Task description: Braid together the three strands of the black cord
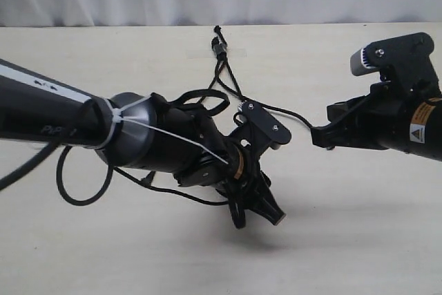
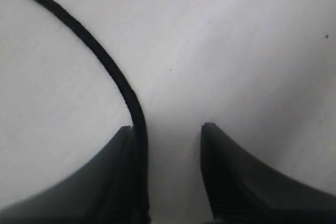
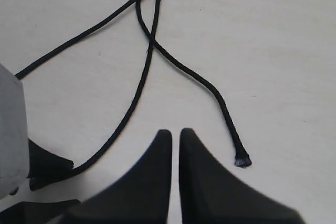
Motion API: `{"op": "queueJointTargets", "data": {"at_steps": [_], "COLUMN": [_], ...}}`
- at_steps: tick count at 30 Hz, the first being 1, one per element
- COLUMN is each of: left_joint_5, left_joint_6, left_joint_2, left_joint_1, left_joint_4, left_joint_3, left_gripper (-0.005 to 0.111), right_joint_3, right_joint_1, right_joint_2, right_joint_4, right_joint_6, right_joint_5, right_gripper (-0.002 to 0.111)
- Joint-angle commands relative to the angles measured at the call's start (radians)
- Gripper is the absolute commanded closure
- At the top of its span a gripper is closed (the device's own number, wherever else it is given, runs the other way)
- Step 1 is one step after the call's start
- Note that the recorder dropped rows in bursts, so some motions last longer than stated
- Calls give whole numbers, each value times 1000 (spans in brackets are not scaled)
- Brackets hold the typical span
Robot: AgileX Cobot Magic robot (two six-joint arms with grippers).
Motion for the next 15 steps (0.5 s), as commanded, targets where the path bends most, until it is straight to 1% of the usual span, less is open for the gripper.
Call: {"op": "queueJointTargets", "data": {"at_steps": [1, 9, 15], "left_joint_5": [-18, -27, -38], "left_joint_6": [-1, -1, -1], "left_joint_2": [28, 32, 51], "left_joint_1": [7, 58, 56], "left_joint_4": [-5, -11, -9], "left_joint_3": [-8, -8, -8], "left_gripper": [69, 69, 69], "right_joint_3": [4, 4, 4], "right_joint_1": [-6, -6, -6], "right_joint_2": [-9, -9, -9], "right_joint_4": [-6, -6, -6], "right_joint_6": [-11, -11, -11], "right_joint_5": [-11, -11, -11], "right_gripper": [104, 104, 104]}}
